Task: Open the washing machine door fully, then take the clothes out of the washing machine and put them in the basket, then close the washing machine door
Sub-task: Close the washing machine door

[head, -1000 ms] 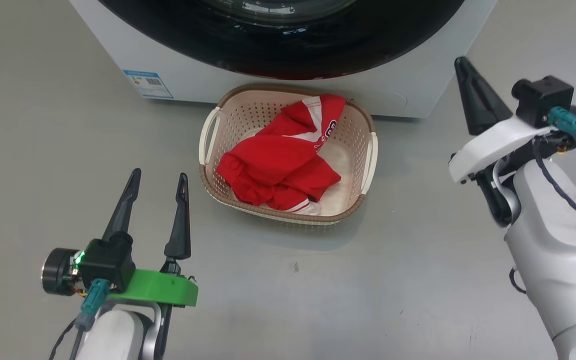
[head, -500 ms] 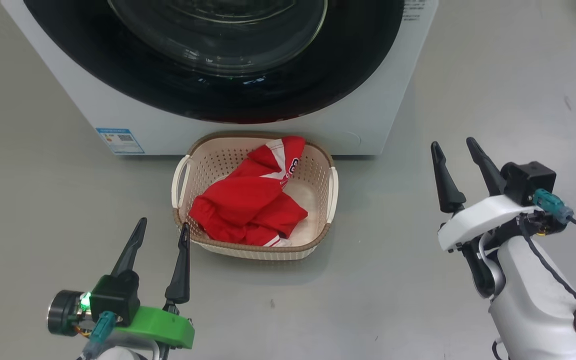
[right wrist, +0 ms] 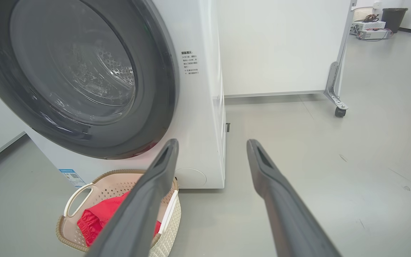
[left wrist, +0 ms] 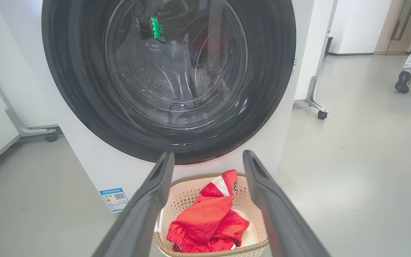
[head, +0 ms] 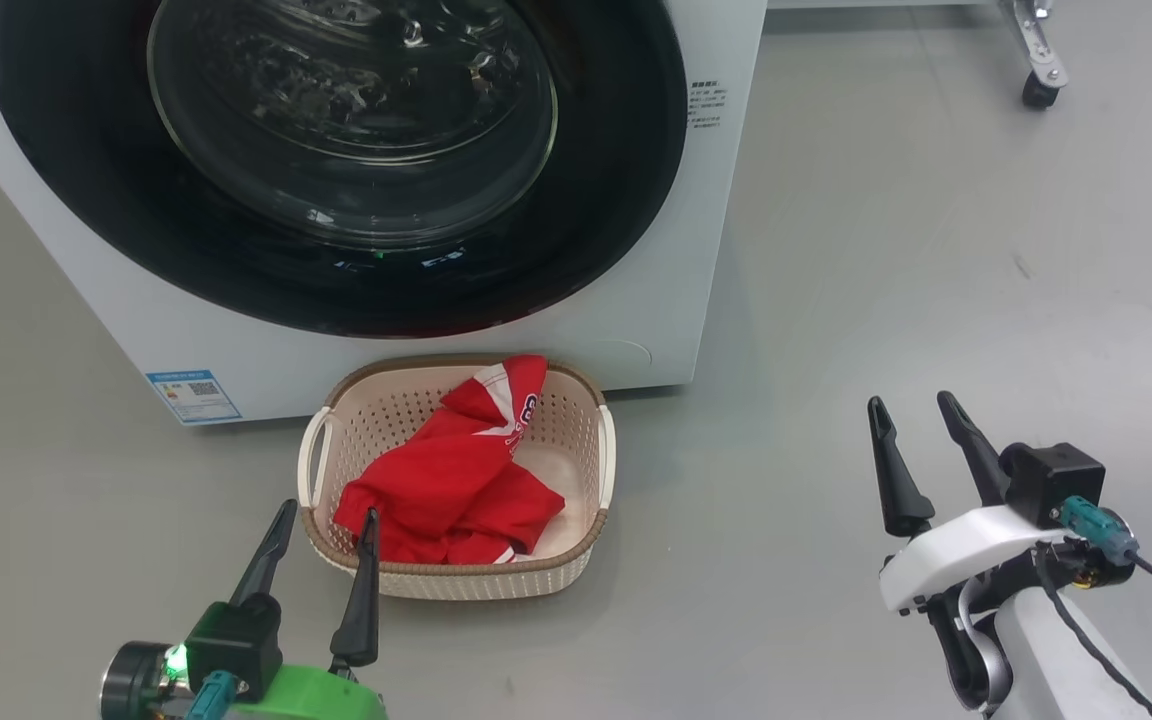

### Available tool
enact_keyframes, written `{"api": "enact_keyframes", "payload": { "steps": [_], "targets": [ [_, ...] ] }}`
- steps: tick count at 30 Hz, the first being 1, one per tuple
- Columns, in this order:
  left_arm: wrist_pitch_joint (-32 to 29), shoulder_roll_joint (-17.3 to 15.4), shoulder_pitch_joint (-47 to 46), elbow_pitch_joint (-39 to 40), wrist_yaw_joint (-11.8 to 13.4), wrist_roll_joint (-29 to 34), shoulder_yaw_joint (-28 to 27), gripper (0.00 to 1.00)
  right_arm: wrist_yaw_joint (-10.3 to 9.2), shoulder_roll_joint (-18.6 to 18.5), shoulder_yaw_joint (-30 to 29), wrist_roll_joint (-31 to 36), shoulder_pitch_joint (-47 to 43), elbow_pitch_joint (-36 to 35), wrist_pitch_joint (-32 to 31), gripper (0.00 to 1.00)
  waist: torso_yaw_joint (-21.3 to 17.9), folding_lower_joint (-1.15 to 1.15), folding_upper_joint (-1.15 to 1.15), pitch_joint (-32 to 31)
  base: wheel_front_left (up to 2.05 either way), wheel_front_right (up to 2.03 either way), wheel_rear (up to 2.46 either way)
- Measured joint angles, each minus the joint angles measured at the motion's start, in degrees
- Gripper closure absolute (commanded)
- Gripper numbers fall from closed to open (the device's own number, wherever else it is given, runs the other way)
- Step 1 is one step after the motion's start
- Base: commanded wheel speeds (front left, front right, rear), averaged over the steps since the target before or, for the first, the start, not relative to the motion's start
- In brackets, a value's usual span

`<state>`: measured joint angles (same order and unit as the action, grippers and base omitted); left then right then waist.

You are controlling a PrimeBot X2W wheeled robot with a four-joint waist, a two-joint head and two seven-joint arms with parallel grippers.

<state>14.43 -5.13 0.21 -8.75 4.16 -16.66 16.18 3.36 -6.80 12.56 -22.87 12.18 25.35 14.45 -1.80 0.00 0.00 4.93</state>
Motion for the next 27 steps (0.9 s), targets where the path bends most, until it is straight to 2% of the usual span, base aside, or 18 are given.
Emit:
{"api": "enact_keyframes", "payload": {
  "steps": [11,27],
  "targets": [
    [-0.25,-0.01,1.87,0.13,0.0,-0.48,0.01,0.0,-0.55,0.98,0.59,0.85,-6.37,-5.21,0.0,0.0,-2.67,0.0,0.0,-3.27,0.0,0.0,0.0],
    [-1.26,-0.01,3.17,0.88,0.05,-1.43,0.37,0.0,-2.08,0.93,0.49,1.34,-12.43,-10.48,0.0,0.0,-3.78,0.0,0.0,-4.47,0.0,0.0,0.0]
  ]
}}
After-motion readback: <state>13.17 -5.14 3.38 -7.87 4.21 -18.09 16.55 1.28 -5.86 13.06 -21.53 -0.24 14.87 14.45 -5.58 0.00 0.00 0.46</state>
